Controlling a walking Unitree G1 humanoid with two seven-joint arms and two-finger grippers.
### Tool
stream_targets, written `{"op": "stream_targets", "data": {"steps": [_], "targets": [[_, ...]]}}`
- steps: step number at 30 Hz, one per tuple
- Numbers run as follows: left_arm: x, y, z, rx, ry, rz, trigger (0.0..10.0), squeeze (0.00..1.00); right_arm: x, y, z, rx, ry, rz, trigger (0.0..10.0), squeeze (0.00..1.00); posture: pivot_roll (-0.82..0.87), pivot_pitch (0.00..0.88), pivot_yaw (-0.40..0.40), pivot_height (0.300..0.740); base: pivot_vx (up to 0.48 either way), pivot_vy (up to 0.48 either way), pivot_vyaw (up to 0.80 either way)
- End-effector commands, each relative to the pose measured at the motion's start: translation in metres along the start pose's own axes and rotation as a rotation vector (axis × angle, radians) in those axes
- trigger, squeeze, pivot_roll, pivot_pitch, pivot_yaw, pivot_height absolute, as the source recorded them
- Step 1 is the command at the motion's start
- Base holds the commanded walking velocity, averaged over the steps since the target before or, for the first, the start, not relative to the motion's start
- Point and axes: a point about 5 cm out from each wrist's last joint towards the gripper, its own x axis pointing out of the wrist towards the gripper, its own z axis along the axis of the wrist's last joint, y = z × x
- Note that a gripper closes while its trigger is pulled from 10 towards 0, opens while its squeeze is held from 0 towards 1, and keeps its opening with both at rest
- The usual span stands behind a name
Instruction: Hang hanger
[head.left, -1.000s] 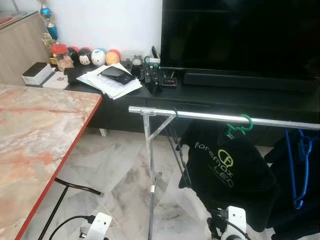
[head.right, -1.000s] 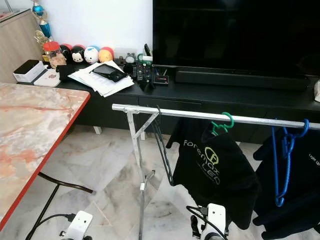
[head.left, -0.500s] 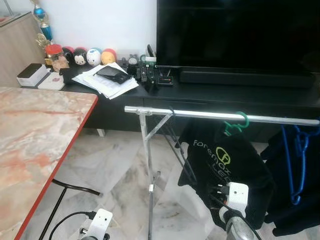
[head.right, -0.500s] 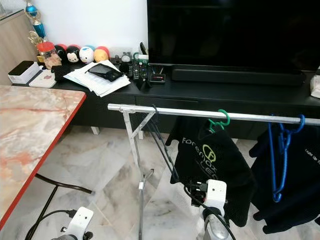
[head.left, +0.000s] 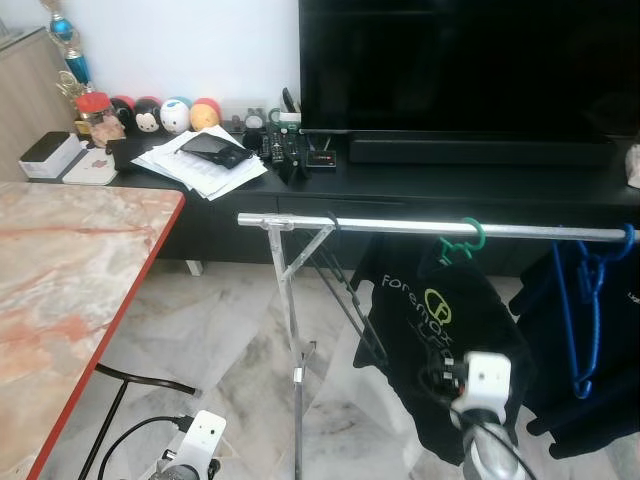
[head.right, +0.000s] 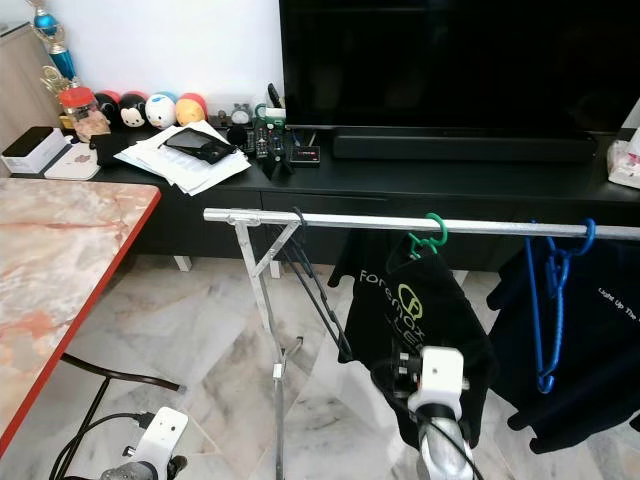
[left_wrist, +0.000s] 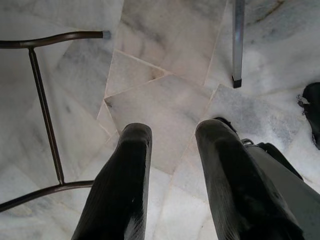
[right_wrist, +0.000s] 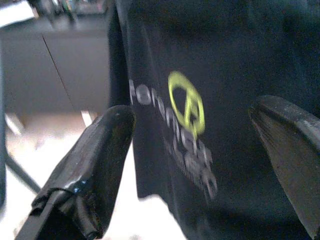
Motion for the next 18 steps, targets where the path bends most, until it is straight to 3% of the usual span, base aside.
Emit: {"op": "stream_targets", "data": {"steps": [1, 9, 18], "targets": [[0.0, 0.004, -0.002, -0.008, 0.018, 0.016, 10.0, 0.0, 0.008, 0.003, 0.01, 0.007, -0.029, 0.021, 10.0, 0.0, -0.13, 0.0, 0.024, 0.74, 0.0, 0.0, 0.0], [0.0, 0.005, -0.001, -0.028, 0.018, 0.032, 10.0, 0.0, 0.027, 0.012, 0.033, 0.01, -0.087, 0.052, 10.0, 0.0, -0.1, 0.0, 0.009, 0.74, 0.0, 0.0, 0.0], [0.001, 0.012, 0.006, -0.035, 0.011, 0.059, 10.0, 0.0, 0.046, 0.011, 0.057, 0.007, -0.147, -0.004, 10.0, 0.0, -0.05, 0.0, 0.007, 0.74, 0.0, 0.0, 0.0]]}}
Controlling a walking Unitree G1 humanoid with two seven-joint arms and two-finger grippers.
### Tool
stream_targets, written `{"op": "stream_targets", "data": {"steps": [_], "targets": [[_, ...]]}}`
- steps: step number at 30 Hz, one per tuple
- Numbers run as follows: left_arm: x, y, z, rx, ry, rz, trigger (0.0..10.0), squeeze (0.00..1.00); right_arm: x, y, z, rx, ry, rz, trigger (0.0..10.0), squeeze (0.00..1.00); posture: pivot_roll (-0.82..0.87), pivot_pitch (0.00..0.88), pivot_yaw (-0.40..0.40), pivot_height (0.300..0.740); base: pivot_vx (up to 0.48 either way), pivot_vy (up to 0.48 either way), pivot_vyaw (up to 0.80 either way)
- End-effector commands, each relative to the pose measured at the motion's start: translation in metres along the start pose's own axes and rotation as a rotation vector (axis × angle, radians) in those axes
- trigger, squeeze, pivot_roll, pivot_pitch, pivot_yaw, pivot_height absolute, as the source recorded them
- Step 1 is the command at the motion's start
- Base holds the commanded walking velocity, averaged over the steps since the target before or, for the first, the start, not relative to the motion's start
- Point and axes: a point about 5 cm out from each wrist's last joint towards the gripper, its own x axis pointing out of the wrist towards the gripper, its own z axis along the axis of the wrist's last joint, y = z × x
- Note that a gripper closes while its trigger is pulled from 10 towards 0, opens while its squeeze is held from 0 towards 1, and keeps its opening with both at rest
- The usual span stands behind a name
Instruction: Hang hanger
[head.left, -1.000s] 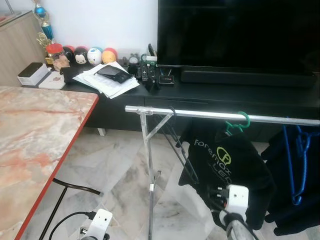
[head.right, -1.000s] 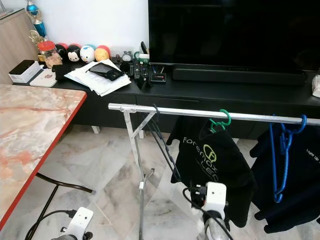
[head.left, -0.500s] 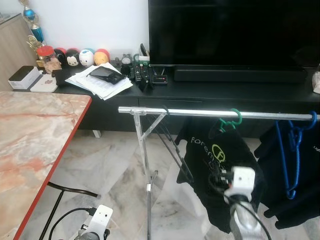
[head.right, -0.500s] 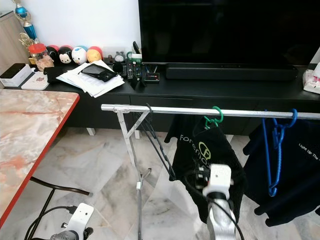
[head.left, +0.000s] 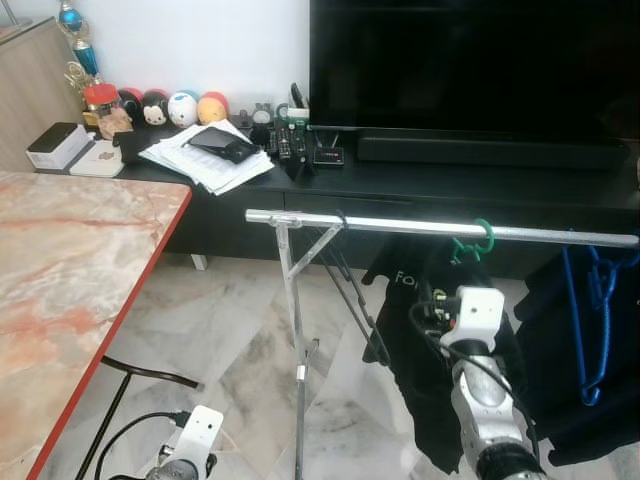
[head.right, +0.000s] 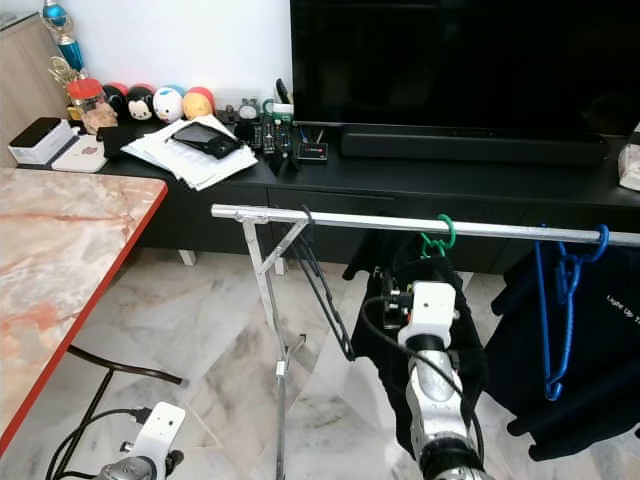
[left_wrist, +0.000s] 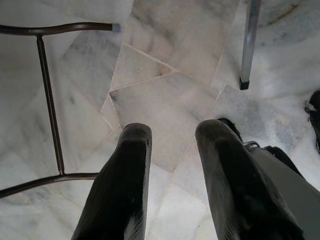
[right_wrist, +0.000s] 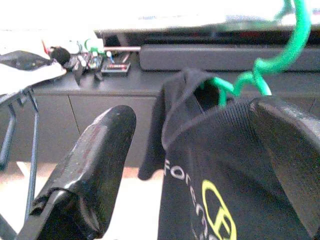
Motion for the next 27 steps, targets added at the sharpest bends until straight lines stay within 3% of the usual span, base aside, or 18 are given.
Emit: {"op": "stream_targets", "data": {"steps": [1, 16, 27], "targets": [[0.0, 0.006, 0.0, -0.007, 0.012, 0.024, 10.0, 0.0, 0.002, -0.001, 0.0, 0.008, 0.008, -0.014, 10.0, 0.0, -0.05, 0.0, 0.007, 0.74, 0.0, 0.0, 0.0], [0.001, 0.008, 0.008, -0.068, 0.013, 0.051, 10.0, 0.0, 0.003, -0.011, 0.009, 0.024, -0.047, -0.104, 10.0, 0.0, -0.04, 0.0, -0.013, 0.74, 0.0, 0.0, 0.0], [0.001, 0.01, 0.004, -0.047, 0.021, 0.042, 10.0, 0.0, -0.025, -0.013, -0.001, 0.035, -0.055, -0.147, 10.0, 0.0, -0.08, 0.0, 0.013, 0.74, 0.0, 0.0, 0.0]]}}
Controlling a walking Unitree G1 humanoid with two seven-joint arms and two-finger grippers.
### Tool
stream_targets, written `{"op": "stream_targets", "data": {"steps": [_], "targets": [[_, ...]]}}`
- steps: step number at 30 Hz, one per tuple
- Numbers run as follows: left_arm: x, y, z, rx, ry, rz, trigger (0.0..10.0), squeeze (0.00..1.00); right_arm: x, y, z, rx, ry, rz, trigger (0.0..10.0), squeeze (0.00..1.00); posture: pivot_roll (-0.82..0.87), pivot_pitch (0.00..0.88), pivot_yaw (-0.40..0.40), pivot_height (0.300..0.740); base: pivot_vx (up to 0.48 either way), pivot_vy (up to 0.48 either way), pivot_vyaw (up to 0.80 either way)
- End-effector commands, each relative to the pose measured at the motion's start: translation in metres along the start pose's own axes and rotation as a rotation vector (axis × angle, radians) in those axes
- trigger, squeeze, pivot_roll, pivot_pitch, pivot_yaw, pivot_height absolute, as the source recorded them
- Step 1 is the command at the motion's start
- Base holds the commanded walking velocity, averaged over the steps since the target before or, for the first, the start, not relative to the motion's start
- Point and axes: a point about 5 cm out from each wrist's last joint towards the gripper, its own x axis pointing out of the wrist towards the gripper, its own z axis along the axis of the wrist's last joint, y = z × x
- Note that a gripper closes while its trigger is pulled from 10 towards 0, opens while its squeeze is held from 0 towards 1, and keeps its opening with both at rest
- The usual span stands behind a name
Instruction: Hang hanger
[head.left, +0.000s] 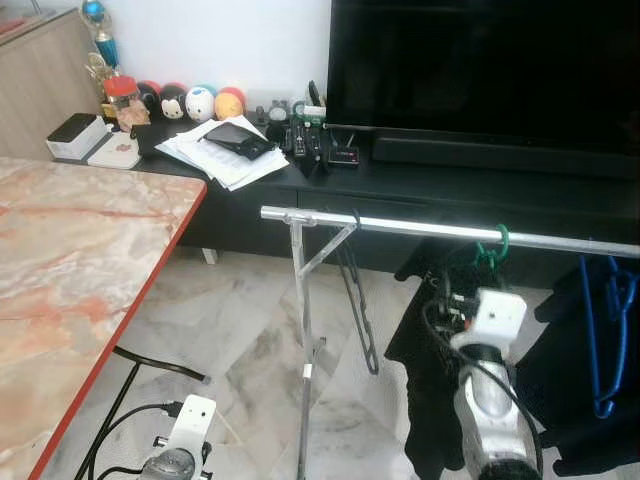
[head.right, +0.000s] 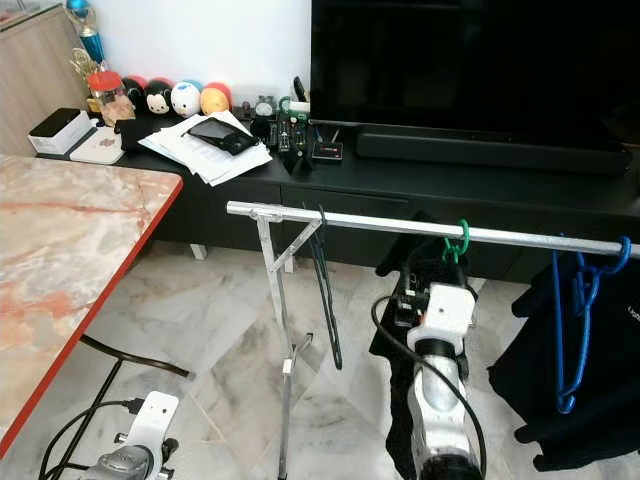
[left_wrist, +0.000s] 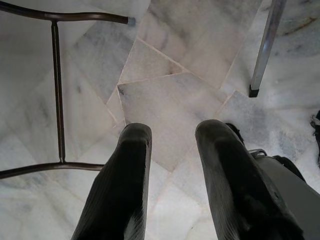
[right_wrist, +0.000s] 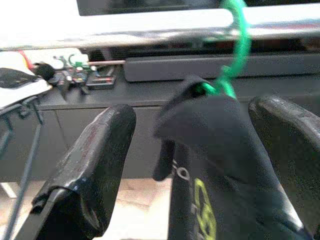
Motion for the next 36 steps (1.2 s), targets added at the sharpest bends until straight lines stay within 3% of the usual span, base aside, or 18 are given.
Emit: {"op": "stream_targets", "data": {"steps": [1, 8, 15, 23, 28, 36], "targets": [[0.0, 0.002, -0.005, 0.002, 0.021, -0.002, 10.0, 0.0, -0.001, -0.001, 0.002, 0.01, -0.001, -0.015, 10.0, 0.0, -0.08, 0.0, 0.013, 0.74, 0.0, 0.0, 0.0], [-0.001, 0.001, -0.01, 0.014, 0.032, -0.013, 10.0, 0.0, -0.003, -0.007, 0.001, -0.003, 0.03, -0.032, 10.0, 0.0, -0.11, 0.0, 0.023, 0.74, 0.0, 0.0, 0.0], [-0.002, -0.001, -0.015, 0.039, 0.036, -0.034, 10.0, 0.0, 0.018, 0.0, 0.012, -0.014, 0.057, 0.013, 10.0, 0.0, -0.12, 0.0, 0.032, 0.74, 0.0, 0.0, 0.0], [-0.002, -0.005, -0.015, -0.004, 0.025, -0.024, 10.0, 0.0, 0.038, 0.015, 0.01, -0.069, 0.16, 0.07, 10.0, 0.0, -0.08, 0.0, 0.002, 0.74, 0.0, 0.0, 0.0], [-0.002, -0.007, -0.017, -0.012, 0.043, -0.027, 10.0, 0.0, 0.055, 0.022, 0.022, -0.043, 0.194, 0.046, 10.0, 0.0, -0.11, 0.0, 0.002, 0.74, 0.0, 0.0, 0.0], [-0.003, -0.009, -0.019, -0.009, 0.044, -0.041, 10.0, 0.0, 0.055, 0.019, 0.015, -0.07, 0.252, 0.024, 10.0, 0.0, -0.1, 0.0, -0.013, 0.74, 0.0, 0.0, 0.0]]}}
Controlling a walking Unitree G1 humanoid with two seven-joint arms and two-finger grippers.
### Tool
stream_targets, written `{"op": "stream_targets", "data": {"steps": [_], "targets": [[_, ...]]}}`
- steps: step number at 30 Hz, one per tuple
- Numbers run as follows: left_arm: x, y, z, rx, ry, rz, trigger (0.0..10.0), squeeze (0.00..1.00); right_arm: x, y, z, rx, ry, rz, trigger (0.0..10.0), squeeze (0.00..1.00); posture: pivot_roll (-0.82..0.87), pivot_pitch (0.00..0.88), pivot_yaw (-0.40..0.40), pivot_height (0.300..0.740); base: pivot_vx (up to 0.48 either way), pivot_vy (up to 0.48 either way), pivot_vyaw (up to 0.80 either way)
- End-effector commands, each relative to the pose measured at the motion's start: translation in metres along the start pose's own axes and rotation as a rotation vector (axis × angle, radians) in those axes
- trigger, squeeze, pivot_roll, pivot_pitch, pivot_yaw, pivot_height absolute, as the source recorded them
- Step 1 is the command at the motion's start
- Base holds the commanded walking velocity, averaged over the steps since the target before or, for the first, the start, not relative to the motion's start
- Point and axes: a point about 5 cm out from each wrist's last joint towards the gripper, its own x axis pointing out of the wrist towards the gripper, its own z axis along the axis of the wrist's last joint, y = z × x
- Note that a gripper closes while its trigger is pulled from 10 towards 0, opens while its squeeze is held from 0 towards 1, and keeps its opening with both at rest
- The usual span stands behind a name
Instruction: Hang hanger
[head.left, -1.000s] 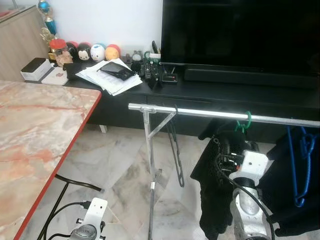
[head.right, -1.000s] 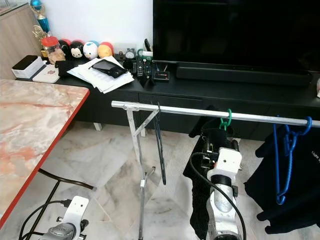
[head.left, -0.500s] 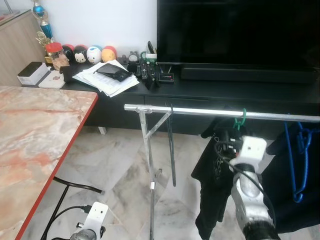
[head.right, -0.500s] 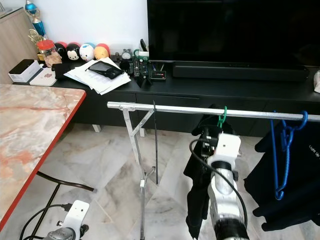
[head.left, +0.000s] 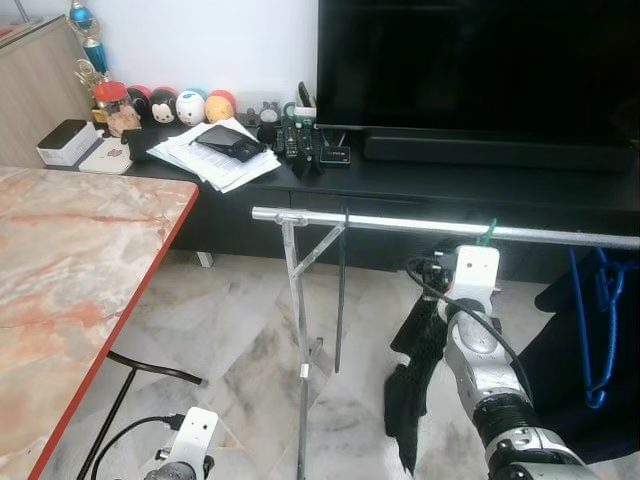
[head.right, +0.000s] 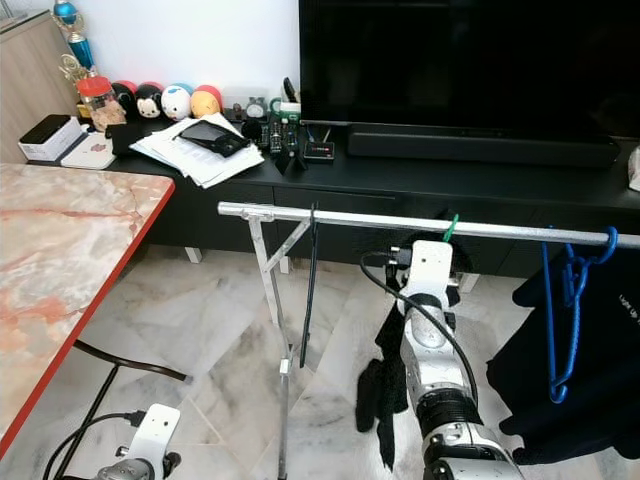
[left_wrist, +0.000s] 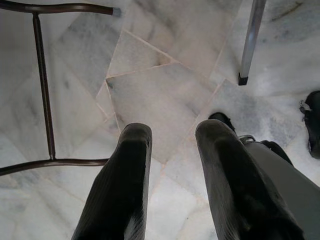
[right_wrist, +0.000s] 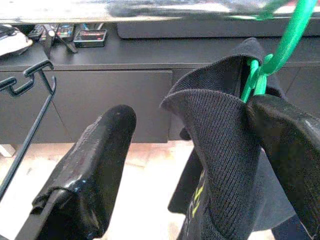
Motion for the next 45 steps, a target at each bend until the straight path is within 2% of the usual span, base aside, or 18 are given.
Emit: {"op": "stream_targets", "data": {"steps": [1, 13, 24, 28, 29, 30, 31, 32, 45], "targets": [[0.0, -0.001, -0.004, -0.006, 0.011, -0.004, 10.0, 0.0, -0.001, -0.005, -0.006, -0.004, 0.03, -0.022, 10.0, 0.0, -0.1, 0.0, -0.014, 0.74, 0.0, 0.0, 0.0], [-0.001, -0.003, -0.008, -0.007, 0.018, -0.021, 10.0, 0.0, -0.003, -0.022, -0.015, -0.014, 0.082, -0.127, 10.0, 0.0, -0.1, 0.0, -0.024, 0.74, 0.0, 0.0, 0.0], [-0.001, -0.005, -0.01, -0.009, 0.019, -0.027, 10.0, 0.0, -0.002, -0.022, -0.011, 0.002, 0.059, -0.143, 10.0, 0.0, -0.1, 0.0, -0.027, 0.74, 0.0, 0.0, 0.0], [-0.001, -0.006, -0.01, -0.01, 0.018, -0.029, 10.0, 0.0, -0.003, -0.016, -0.02, -0.008, 0.112, -0.075, 10.0, 0.0, -0.1, 0.0, -0.032, 0.74, 0.0, 0.0, 0.0], [-0.001, -0.006, -0.01, -0.01, 0.017, -0.03, 10.0, 0.0, -0.004, -0.013, -0.022, 0.002, 0.122, -0.053, 8.5, 0.0, -0.09, 0.0, -0.034, 0.74, 0.0, 0.0, 0.0], [-0.001, -0.006, -0.01, -0.011, 0.017, -0.031, 10.0, 0.0, -0.004, -0.011, -0.023, 0.006, 0.133, -0.032, 5.4, 0.0, -0.09, 0.0, -0.036, 0.74, 0.0, 0.0, 0.0], [-0.001, -0.006, -0.01, -0.012, 0.017, -0.032, 10.0, 0.0, -0.004, -0.009, -0.025, 0.006, 0.137, -0.016, 1.2, 0.0, -0.09, 0.0, -0.037, 0.74, 0.0, 0.0, 0.0], [-0.001, -0.007, -0.01, -0.012, 0.017, -0.033, 10.0, 0.0, -0.005, -0.008, -0.025, 0.006, 0.14, -0.006, 0.0, 0.0, -0.09, 0.0, -0.037, 0.74, 0.0, 0.0, 0.0], [-0.001, -0.007, -0.008, -0.026, 0.011, -0.038, 10.0, 0.0, -0.006, -0.006, -0.03, 0.005, 0.167, 0.004, 0.0, 0.0, -0.09, 0.0, -0.039, 0.74, 0.0, 0.0, 0.0]]}}
